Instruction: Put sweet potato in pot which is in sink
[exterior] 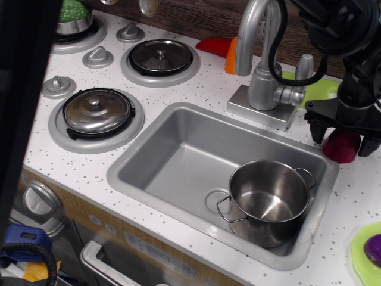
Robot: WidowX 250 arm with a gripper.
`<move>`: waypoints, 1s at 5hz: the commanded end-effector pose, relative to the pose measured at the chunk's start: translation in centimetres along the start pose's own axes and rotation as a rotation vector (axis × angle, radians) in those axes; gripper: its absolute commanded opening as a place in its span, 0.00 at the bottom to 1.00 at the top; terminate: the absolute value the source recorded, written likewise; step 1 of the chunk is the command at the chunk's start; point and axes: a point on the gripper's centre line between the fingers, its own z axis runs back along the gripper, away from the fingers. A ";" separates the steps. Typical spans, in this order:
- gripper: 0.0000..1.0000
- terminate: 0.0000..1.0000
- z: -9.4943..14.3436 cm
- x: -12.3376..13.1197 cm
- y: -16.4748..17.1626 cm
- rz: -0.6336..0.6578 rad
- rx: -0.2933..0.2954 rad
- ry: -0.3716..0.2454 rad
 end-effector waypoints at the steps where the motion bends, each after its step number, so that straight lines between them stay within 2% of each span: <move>1: 0.00 0.00 0.3 0.8 -0.2 -0.005 -0.022 -0.049; 2: 0.00 0.00 2.2 1.0 0.2 -0.040 0.007 0.009; 3: 0.00 0.00 4.7 0.5 0.5 -0.078 0.085 0.073; 4: 0.00 0.00 7.2 -1.0 2.0 -0.094 0.111 0.119; 5: 0.00 0.00 8.4 -2.6 3.6 -0.093 0.096 0.133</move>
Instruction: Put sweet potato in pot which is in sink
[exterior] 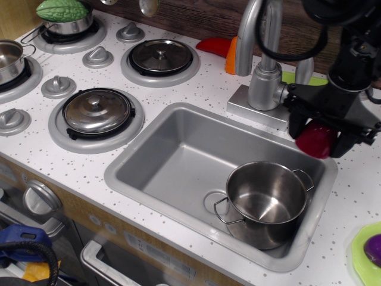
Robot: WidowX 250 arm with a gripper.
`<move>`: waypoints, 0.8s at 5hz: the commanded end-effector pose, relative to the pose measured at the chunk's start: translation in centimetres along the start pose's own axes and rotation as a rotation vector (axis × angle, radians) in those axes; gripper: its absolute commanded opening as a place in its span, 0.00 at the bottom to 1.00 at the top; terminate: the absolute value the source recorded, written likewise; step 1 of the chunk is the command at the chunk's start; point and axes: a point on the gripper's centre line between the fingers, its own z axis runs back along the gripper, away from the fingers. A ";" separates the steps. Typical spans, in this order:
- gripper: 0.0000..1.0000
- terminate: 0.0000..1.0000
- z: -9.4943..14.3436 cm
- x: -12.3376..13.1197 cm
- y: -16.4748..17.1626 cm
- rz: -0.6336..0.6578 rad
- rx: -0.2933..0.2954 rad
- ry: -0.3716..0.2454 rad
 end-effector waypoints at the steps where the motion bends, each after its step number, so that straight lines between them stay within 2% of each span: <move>1: 0.00 0.00 1.7 -2.7 3.2 0.007 -0.034 -0.059; 2: 1.00 0.00 0.8 -3.7 4.1 0.013 -0.038 -0.073; 4: 1.00 0.00 0.8 -3.7 4.1 0.013 -0.038 -0.073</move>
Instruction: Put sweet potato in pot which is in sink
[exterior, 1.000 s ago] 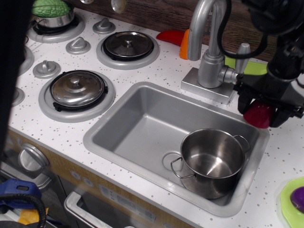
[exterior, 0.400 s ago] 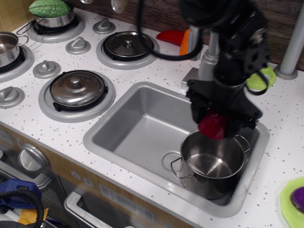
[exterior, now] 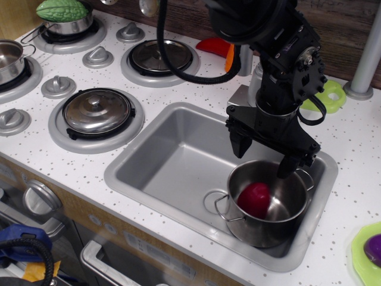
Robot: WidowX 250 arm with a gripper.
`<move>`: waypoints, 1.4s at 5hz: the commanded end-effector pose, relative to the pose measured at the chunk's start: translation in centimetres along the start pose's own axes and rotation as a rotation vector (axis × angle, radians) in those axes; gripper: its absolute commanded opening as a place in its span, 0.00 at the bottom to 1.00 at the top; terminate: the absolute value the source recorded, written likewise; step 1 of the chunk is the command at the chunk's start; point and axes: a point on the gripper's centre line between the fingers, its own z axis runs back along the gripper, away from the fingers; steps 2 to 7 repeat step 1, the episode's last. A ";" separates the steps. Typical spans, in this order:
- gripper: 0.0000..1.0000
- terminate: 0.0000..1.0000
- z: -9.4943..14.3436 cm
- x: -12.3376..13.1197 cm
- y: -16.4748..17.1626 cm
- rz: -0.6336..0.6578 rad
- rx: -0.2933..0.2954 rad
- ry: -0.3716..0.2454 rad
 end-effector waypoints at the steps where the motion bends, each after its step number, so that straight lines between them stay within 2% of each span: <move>1: 1.00 1.00 1.5 1.0 0.3 0.013 -0.010 -0.054; 7: 1.00 1.00 1.5 1.0 0.3 0.013 -0.010 -0.054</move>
